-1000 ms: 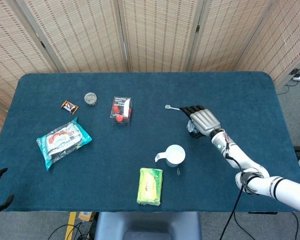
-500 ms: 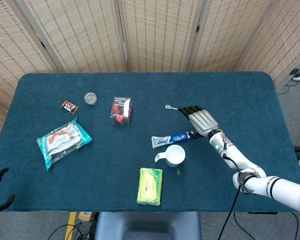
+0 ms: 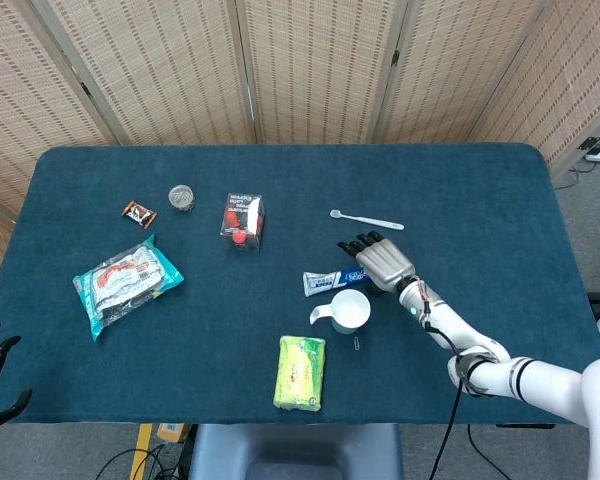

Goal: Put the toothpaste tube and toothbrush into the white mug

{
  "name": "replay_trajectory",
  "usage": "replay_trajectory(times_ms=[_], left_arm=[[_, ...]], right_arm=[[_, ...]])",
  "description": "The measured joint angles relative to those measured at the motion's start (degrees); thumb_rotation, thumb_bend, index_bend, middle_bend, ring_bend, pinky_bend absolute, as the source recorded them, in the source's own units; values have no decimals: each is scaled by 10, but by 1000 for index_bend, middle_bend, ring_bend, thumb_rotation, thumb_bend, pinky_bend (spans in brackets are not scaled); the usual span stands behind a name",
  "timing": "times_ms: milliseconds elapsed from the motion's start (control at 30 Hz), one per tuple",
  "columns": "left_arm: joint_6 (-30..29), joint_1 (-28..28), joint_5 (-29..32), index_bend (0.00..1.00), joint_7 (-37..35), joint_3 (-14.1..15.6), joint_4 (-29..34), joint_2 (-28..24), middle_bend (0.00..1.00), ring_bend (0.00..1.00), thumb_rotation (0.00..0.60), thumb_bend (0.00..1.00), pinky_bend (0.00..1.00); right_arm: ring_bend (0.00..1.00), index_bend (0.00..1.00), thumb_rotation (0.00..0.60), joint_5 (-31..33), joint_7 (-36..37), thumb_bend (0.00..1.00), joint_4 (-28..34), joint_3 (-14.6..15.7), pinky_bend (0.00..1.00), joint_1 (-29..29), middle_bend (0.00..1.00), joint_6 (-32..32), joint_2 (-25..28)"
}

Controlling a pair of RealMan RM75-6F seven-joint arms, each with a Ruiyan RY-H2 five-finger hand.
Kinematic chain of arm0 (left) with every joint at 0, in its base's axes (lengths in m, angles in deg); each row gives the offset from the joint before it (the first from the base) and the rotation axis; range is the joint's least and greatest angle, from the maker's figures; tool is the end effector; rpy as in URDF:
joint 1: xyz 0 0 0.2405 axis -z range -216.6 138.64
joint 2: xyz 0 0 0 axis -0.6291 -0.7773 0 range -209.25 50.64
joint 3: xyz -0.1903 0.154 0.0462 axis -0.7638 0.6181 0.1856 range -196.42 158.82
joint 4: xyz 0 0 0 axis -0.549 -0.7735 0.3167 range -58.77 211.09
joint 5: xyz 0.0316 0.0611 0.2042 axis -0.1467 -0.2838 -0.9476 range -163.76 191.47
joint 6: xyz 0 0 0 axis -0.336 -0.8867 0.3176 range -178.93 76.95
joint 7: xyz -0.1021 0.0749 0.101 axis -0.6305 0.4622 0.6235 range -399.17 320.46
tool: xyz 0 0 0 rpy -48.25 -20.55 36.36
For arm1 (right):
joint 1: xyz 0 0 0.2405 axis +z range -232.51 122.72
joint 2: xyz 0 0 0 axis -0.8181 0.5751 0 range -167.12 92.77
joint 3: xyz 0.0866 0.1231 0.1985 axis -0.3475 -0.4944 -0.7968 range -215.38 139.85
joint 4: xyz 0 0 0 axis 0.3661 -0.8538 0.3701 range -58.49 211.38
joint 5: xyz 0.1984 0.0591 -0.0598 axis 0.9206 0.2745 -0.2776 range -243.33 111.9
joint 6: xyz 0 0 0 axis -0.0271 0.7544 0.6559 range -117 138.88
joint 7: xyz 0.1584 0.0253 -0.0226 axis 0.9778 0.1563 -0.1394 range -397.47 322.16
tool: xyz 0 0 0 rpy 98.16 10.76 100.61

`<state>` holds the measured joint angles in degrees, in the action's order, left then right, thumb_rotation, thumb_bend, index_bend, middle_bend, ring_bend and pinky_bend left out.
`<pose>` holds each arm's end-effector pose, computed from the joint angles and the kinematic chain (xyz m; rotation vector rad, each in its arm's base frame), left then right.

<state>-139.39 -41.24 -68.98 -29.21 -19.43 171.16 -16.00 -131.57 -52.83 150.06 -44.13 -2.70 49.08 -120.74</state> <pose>-0.3280 0.1502 0.1571 -1.3132 -0.8797 -0.6777 -0.1560 -0.4066 -0.0198 2.1010 -0.7790 0.6421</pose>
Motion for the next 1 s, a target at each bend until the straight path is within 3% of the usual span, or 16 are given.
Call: replay_trajectory(times_ms=[333,633,1000], left_arm=[[-4,-6,4,188,-6,1,-2,-3,45,37,600,314,134],[-7,-8,5,188,-8,0,-2,-5,45,37,600,314,134],[-2,-5,4,188,0,0,1,-3,45,37,600,314,134]], right_arm=[[88,223,600,-35,-29,201,-65,19,129,8,229,15,-67],[99,293,600,-80,23,201,-130,22,130,3,259,36,-102],[117,360,600,-91,39,201,-191,25,130,-1,284,25,-127]])
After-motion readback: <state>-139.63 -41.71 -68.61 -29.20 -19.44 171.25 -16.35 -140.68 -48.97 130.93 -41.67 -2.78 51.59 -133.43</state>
